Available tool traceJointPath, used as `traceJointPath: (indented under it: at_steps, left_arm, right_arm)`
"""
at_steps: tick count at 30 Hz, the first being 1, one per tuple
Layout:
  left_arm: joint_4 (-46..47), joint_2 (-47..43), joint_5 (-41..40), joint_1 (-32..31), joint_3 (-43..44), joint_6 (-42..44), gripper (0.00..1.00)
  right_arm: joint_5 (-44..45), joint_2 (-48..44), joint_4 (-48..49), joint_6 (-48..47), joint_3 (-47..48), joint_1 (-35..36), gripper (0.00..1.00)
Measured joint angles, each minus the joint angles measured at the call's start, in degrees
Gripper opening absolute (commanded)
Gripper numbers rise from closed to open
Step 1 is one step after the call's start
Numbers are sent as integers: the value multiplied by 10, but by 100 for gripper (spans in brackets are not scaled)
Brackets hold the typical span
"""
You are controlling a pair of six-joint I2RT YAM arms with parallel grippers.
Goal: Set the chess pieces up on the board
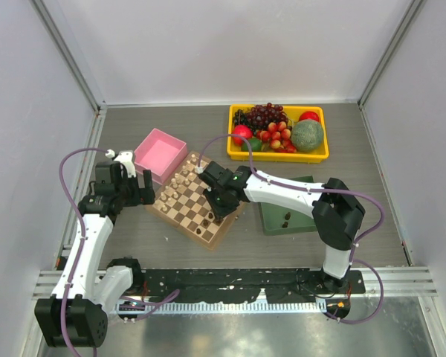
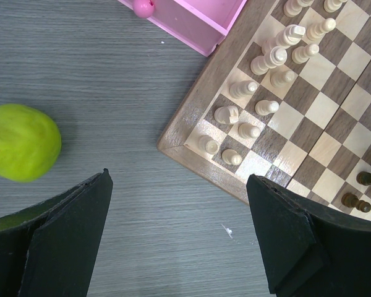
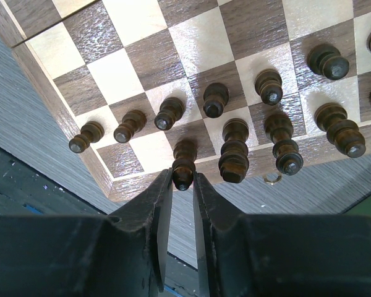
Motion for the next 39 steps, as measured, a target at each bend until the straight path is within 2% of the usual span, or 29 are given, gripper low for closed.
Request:
traceJointPath:
  at_steps: [10, 21, 26, 33, 39]
  left_arm:
    - [0, 0, 0, 0, 0, 0, 99]
    - [0, 0, 0, 0, 0, 0, 99]
    - [0, 0, 0, 0, 0, 0, 99]
    - [0, 0, 0, 0, 0, 0, 99]
    - [0, 0, 0, 0, 0, 0, 99]
  right_arm:
    - [1, 0, 0, -2, 0, 1, 27]
    - [1, 0, -3, -7, 3, 3, 40]
    - [1, -13, -7, -12, 5, 3, 43]
    - [24, -76, -11, -12, 6, 3, 43]
    - [57, -84, -11, -8, 14, 3, 41]
